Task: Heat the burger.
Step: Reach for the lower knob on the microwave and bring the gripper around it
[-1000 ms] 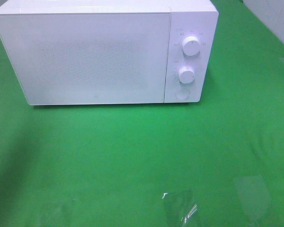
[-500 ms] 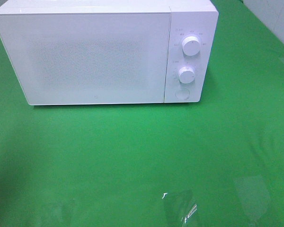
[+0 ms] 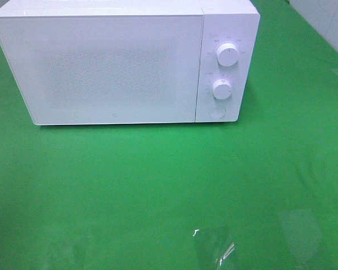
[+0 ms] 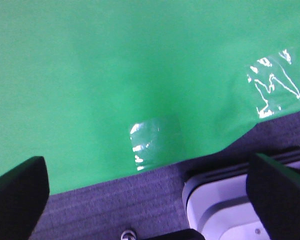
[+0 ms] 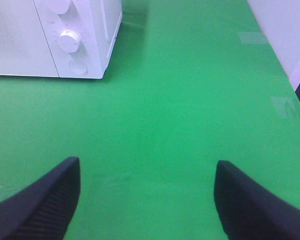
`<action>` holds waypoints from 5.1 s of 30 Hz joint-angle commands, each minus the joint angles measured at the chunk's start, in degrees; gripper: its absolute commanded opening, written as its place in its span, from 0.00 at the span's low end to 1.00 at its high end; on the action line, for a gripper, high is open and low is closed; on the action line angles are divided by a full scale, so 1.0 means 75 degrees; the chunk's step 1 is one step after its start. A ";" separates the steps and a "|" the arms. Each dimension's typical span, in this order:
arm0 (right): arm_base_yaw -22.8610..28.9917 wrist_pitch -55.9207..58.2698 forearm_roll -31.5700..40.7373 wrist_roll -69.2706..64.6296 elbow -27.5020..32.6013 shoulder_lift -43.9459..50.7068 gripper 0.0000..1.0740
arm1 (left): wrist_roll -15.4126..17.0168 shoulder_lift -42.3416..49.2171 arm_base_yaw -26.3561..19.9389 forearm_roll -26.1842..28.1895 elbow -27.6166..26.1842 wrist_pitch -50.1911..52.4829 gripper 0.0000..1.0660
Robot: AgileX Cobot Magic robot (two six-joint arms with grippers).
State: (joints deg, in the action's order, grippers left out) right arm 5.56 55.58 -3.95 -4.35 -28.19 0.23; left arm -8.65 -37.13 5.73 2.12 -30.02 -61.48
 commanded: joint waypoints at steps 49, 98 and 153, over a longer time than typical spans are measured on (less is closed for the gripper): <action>-0.0038 -0.0069 0.0000 -0.0015 0.0000 0.0214 0.66 | 0.0351 0.5180 -0.0031 0.0390 0.0046 0.0023 0.94; -0.0038 -0.3262 -0.0008 -0.0038 -0.0130 -0.2261 0.71 | 0.0328 0.5172 -0.0458 0.0382 0.0046 0.0023 0.94; -0.0008 -1.3086 0.2238 0.1230 0.1856 -0.8740 0.71 | 0.0328 0.5172 -0.0458 0.0382 0.0046 0.0023 0.94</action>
State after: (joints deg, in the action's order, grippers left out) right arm 5.61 -40.74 11.97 3.90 -14.32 -65.26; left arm -6.36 0.29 2.41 4.76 -29.91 -61.59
